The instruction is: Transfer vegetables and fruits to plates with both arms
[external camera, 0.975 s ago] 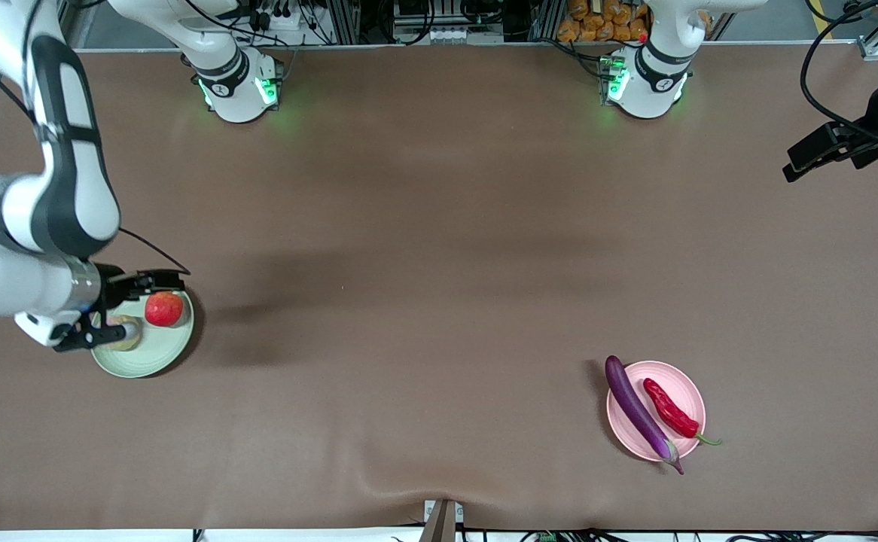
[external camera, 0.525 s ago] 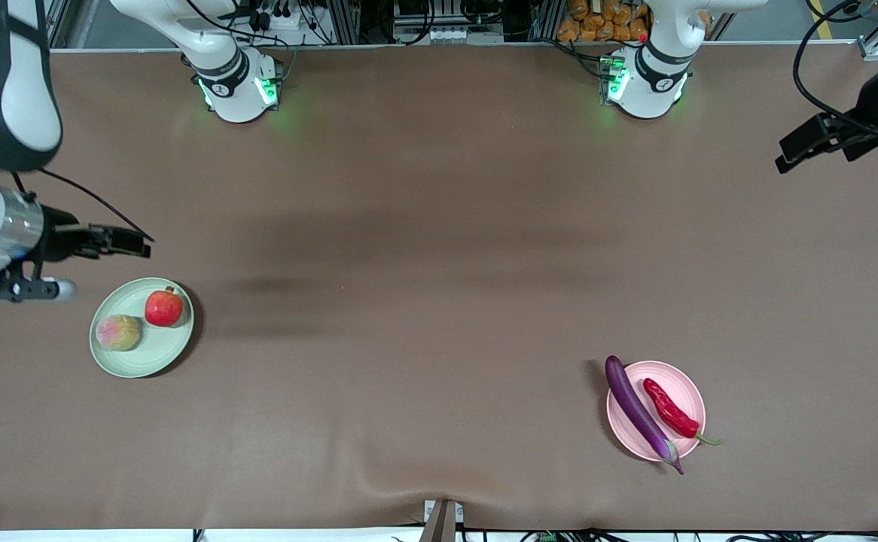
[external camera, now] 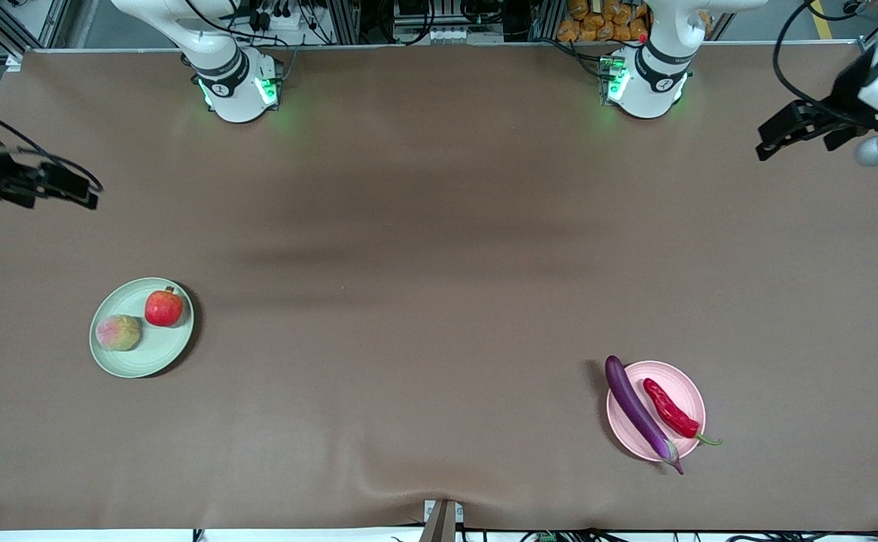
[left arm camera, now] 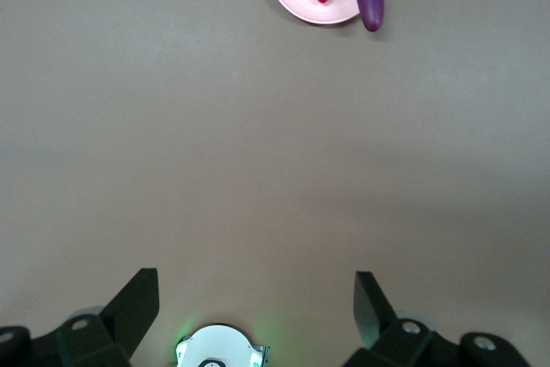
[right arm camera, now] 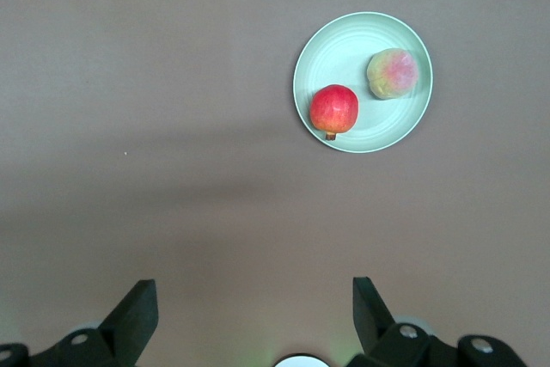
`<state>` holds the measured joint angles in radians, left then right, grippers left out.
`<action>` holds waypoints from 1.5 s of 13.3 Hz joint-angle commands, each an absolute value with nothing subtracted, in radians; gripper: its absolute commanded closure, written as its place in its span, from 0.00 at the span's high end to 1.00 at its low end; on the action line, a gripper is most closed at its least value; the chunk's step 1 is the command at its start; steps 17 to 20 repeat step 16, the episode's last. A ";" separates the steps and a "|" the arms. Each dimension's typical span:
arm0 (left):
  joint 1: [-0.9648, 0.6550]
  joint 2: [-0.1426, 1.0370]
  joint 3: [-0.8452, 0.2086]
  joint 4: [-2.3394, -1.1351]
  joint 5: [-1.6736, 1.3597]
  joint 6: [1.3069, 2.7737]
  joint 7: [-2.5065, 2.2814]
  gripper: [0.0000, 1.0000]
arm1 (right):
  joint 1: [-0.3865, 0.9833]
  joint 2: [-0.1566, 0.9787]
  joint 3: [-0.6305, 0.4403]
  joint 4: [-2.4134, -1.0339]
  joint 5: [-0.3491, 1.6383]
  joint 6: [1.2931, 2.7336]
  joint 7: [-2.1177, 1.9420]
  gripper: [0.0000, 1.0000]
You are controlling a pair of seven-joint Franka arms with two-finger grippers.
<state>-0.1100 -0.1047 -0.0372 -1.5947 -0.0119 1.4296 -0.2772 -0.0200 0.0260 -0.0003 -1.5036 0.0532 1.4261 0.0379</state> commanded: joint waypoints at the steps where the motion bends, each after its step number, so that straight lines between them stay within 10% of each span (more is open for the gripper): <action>1: -0.109 -0.121 -0.049 -1.612 -0.018 1.440 -0.282 1.00 | -0.038 -0.023 0.020 -1.560 0.032 1.436 0.054 1.00; 20: -0.078 -0.110 -0.035 -1.537 -0.021 1.390 -0.275 1.00 | -0.046 -0.021 0.018 -1.559 0.032 1.413 0.055 1.00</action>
